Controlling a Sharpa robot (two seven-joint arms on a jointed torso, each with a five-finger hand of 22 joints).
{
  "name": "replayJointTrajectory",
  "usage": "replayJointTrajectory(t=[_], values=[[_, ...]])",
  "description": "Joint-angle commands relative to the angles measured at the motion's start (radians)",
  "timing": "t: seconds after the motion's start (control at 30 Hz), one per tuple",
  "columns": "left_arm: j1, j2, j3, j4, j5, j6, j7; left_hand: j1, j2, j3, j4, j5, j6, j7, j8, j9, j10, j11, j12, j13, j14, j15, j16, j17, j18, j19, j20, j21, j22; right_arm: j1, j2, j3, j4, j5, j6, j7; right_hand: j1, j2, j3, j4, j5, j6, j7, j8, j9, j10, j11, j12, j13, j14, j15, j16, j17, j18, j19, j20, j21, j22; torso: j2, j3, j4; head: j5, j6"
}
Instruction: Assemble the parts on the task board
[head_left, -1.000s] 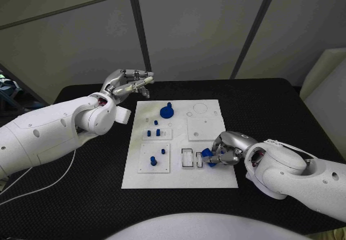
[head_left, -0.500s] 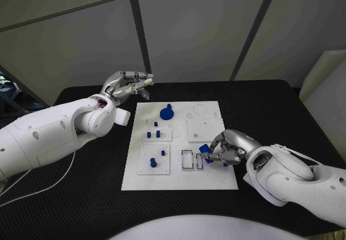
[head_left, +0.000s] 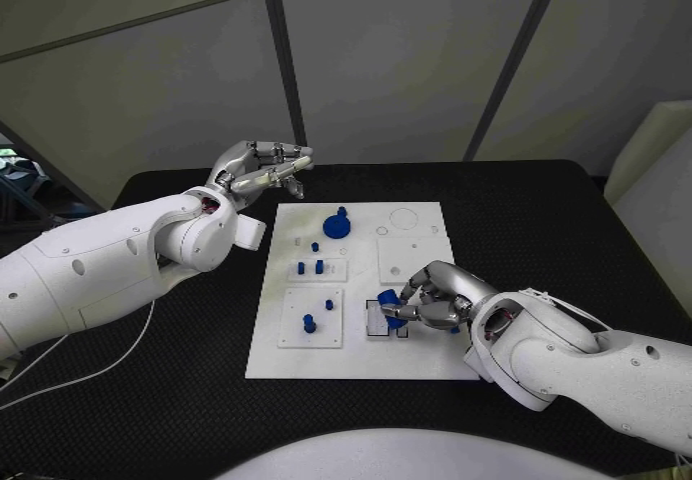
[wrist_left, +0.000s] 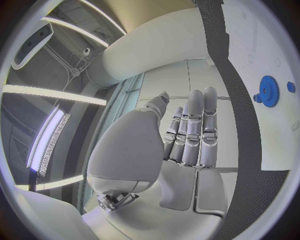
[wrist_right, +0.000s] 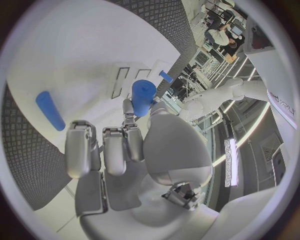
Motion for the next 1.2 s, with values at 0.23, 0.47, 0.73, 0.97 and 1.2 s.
replayJointTrajectory(t=[0.23,0.47,0.73,0.97,1.2], values=[[0.001,0.001,0.000,0.002,0.004,0.014,0.005,0.003,-0.002,-0.003,-0.004,0.001,-0.006,-0.002,0.006,0.001,-0.010,0.000,0.005,-0.001,-0.008,-0.001,-0.002,-0.001,-0.012,-0.003,0.001,-0.007,-0.001,0.001,0.040,0.001,-0.029,0.027,0.088,-0.055,-0.020,0.009,-0.021,0.001,-0.005,0.040,-0.029,0.028,0.103,0.001,-0.018,-0.011,0.077,0.079,-0.014,0.002,0.135,-0.006,0.000,-0.013,0.003,0.060,0.000,0.0007,-0.0022,0.003,-0.003],[0.001,0.001,0.000,0.002,0.004,0.013,0.004,0.003,-0.002,-0.003,-0.004,0.002,-0.010,-0.001,0.006,0.000,-0.014,0.001,0.007,-0.002,-0.008,-0.001,-0.001,-0.002,-0.012,-0.003,0.002,-0.007,-0.001,0.001,0.062,0.001,-0.043,0.013,0.050,-0.076,-0.040,0.008,-0.040,0.002,-0.016,0.035,-0.031,0.036,0.120,-0.001,-0.020,-0.019,0.073,0.078,-0.016,0.001,0.132,-0.006,-0.001,-0.017,0.002,0.059,0.000,0.0002,0.0005,0.005,-0.001],[0.001,-0.003,0.000,0.003,0.004,0.013,0.003,0.003,-0.002,-0.004,-0.005,0.002,-0.010,-0.001,0.005,0.000,-0.015,0.001,0.007,-0.002,-0.008,0.000,-0.001,-0.003,-0.012,-0.002,0.002,-0.007,-0.002,0.001,0.070,0.001,-0.049,-0.002,0.032,-0.085,-0.129,0.005,-0.105,0.004,-0.204,0.008,-0.025,0.041,0.154,-0.018,-0.015,-0.053,0.051,0.074,-0.012,-0.010,0.116,-0.002,-0.010,-0.014,-0.010,0.045,-0.001,0.0003,-0.0011,0.010,-0.001],[0.001,-0.003,0.000,0.002,0.004,0.013,0.003,0.003,-0.002,-0.004,-0.005,0.002,-0.010,-0.001,0.005,0.000,-0.015,0.001,0.007,-0.002,-0.008,0.000,-0.001,-0.003,-0.012,-0.002,0.002,-0.007,-0.002,0.001,0.072,0.001,-0.046,-0.019,0.024,-0.083,-0.207,-0.029,-0.112,0.005,-0.333,-0.003,-0.023,0.045,0.178,-0.026,-0.012,-0.073,0.040,0.073,-0.011,-0.015,0.109,-0.001,-0.014,-0.012,-0.016,0.038,-0.001,0.0010,-0.0018,0.012,0.000],[0.001,-0.002,0.000,0.001,0.004,0.014,0.003,0.003,-0.002,-0.004,-0.005,0.002,-0.010,-0.001,0.005,0.000,-0.015,0.001,0.007,-0.002,-0.008,0.000,-0.001,-0.003,-0.012,-0.002,0.002,-0.007,-0.002,0.001,0.066,0.001,-0.038,-0.037,-0.001,-0.075,-0.228,-0.055,-0.093,0.006,-0.350,-0.004,-0.024,0.047,0.187,-0.025,-0.013,-0.075,0.041,0.073,-0.011,-0.015,0.110,-0.001,-0.014,-0.012,-0.016,0.039,-0.001,0.0013,-0.0011,0.015,0.003]])
